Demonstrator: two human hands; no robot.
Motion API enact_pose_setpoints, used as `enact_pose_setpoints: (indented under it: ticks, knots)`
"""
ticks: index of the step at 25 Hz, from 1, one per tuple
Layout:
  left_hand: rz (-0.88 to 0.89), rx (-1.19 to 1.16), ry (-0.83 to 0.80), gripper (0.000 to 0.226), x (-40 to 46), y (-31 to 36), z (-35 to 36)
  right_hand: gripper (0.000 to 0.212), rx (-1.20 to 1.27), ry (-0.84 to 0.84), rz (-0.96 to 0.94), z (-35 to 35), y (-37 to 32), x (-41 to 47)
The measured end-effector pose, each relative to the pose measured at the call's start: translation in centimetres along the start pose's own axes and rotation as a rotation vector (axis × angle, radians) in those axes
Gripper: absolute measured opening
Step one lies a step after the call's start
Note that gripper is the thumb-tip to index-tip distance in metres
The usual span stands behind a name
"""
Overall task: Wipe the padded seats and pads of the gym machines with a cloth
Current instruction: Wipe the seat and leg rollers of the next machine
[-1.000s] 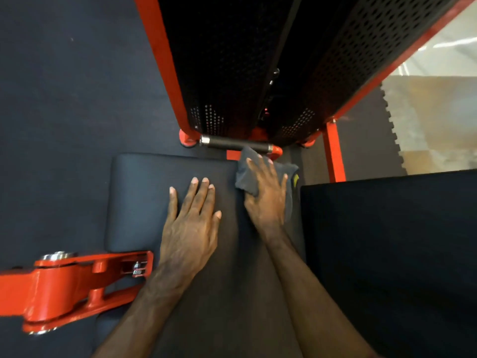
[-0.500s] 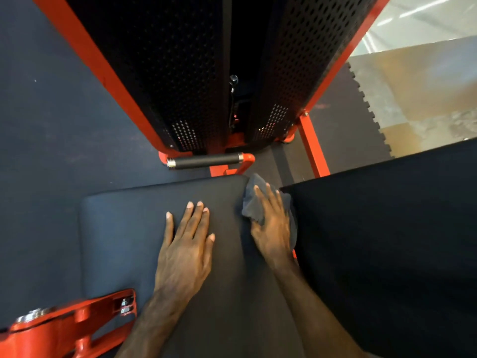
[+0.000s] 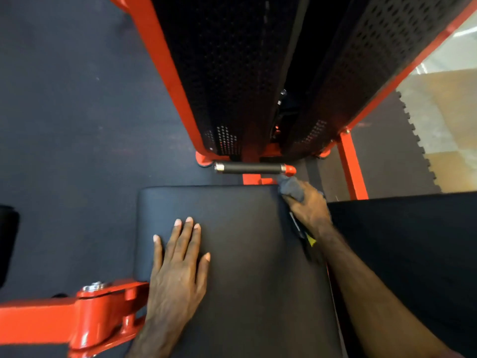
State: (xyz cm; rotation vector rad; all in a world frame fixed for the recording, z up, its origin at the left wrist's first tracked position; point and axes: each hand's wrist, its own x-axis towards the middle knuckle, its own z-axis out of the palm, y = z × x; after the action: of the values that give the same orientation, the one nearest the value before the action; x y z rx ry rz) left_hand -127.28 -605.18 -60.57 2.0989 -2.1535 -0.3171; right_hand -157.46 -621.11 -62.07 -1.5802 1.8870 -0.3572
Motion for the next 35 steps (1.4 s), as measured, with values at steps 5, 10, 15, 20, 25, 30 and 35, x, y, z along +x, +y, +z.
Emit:
enact_pose_setpoints:
  ticks: [5,10,15,20,25,30,35]
  knots:
    - [-0.117,-0.054,0.051,0.065,-0.7,-3.4,-0.3,0.050,-0.146,-0.309,-0.177,3.3,-9.6,3.1]
    - [-0.157,-0.123,0.049,0.066,-1.2,-4.4,-0.4,0.031,0.043,-0.435,-0.096,4.4,-11.2,4.3]
    - [-0.161,-0.168,0.025,0.068,-1.4,-5.4,-0.5,0.046,0.039,-0.489,-0.173,8.2,-16.9,4.0]
    - [-0.096,-0.205,0.053,0.065,-2.0,-7.4,-0.8,0.016,0.127,-0.550,-0.083,8.9,-20.6,3.6]
    - [-0.077,-0.229,0.040,0.064,-1.9,-8.1,-1.4,0.019,0.172,-0.649,-0.036,11.2,-25.6,2.6]
    - [-0.014,-0.155,0.076,0.061,-2.4,-9.4,-2.1,0.014,0.127,-0.641,-0.091,12.7,-28.1,2.5]
    - [-0.074,-0.064,0.119,0.056,-5.0,-13.4,-3.2,0.026,0.093,-0.675,-0.018,12.2,-28.9,1.8]
